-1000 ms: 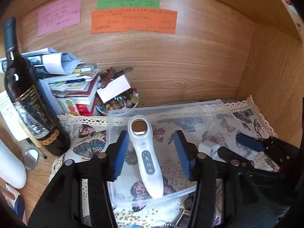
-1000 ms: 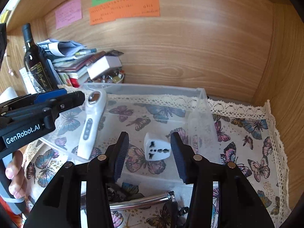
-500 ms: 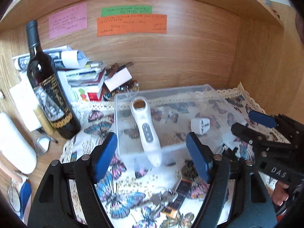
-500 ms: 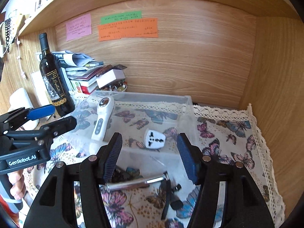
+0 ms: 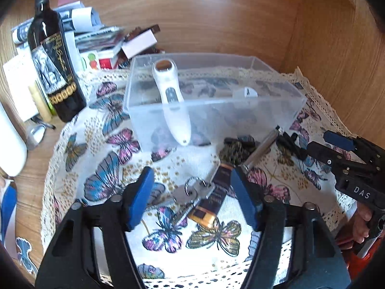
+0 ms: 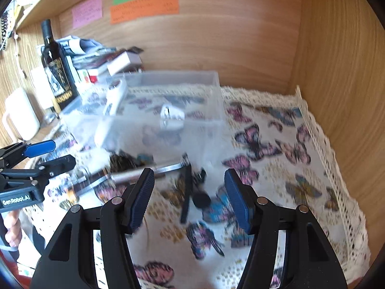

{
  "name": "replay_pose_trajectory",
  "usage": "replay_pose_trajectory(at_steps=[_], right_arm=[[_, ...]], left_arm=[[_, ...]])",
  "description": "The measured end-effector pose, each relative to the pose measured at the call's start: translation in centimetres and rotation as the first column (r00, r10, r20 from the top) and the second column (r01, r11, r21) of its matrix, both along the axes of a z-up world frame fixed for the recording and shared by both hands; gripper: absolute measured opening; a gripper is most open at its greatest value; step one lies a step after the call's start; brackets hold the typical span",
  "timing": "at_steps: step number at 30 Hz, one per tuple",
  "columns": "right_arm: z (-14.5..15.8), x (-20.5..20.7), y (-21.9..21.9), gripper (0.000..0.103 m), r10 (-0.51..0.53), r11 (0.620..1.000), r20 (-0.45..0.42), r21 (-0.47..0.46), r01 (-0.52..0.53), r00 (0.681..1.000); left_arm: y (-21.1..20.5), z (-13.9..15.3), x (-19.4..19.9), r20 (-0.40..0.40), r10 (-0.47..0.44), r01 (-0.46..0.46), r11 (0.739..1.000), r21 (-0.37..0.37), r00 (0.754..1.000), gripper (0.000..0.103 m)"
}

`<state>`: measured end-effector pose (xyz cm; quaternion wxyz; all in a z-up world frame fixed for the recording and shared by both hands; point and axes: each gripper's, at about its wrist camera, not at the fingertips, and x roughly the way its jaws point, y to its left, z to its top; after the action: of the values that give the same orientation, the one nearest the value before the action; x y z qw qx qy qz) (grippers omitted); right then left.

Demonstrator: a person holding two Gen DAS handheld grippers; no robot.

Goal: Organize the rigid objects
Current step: 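Grasp the black-and-orange lighter with the left gripper while the right gripper grasps a black item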

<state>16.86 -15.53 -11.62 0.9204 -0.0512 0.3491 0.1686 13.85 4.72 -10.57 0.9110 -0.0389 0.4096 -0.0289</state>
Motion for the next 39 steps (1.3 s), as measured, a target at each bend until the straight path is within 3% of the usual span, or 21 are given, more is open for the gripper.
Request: replay_pose_trajectory(at_steps=[5,12,16,19,24,30,32,34,39], right_arm=[[-1.6,0.0,-0.4,0.057,0.008,1.0,-0.053,-0.013,-0.009,0.999],[-2.6,1.1,-0.3,0.057,0.016,1.0,-0.088,-0.006,-0.017,0.996],[-2.3,1.6,-0.4,0.057,0.014,1.0,-0.072,-0.009,-0.014,0.997],[-2.4,2.1,-0.1,0.053,0.026,1.0,-0.075,-0.012,-0.027,0.997],[-3.5,3.4,0.9,0.039,0.064,0.998,-0.122,-0.013,-0.066,0.99],[-4.2,4.9,1.8,0.026,0.068,0.997,-0.15,-0.021,-0.072,0.986],[-4.1,4.8,1.8,0.025,0.07,0.997,-0.145,-0.017,-0.073,0.987],[-3.9,4.6,1.6,0.024,0.067,0.997,-0.136,-0.019,-0.07,0.989],[-3.2,3.7,1.2,0.024,0.065,0.998,-0.114,0.0,-0.066,0.991]], left_arm=[[-0.7,-1.2,-0.3,-0.031,-0.066,0.064,0.996,-0.059,0.997,0.048],[-2.6,-2.0,1.2,-0.061,-0.103,0.102,0.995,-0.017,0.993,0.036],[-3.2,-2.3,2.2,-0.076,-0.112,0.112,0.994,-0.003,0.991,0.035],[-3.8,-2.3,2.6,-0.076,-0.133,0.134,0.991,0.01,0.988,0.033],[-4.5,-2.5,3.2,-0.073,-0.162,0.165,0.986,0.034,0.984,0.032],[-3.7,-2.5,3.4,-0.066,-0.152,0.152,0.988,-0.01,0.986,0.026],[-2.8,-2.2,3.0,-0.066,-0.145,0.143,0.989,-0.039,0.987,0.022],[-2.3,-2.0,2.9,-0.073,-0.138,0.134,0.989,-0.061,0.988,0.011],[-2.0,-1.7,2.2,-0.088,-0.156,0.151,0.987,-0.063,0.984,0.011]])
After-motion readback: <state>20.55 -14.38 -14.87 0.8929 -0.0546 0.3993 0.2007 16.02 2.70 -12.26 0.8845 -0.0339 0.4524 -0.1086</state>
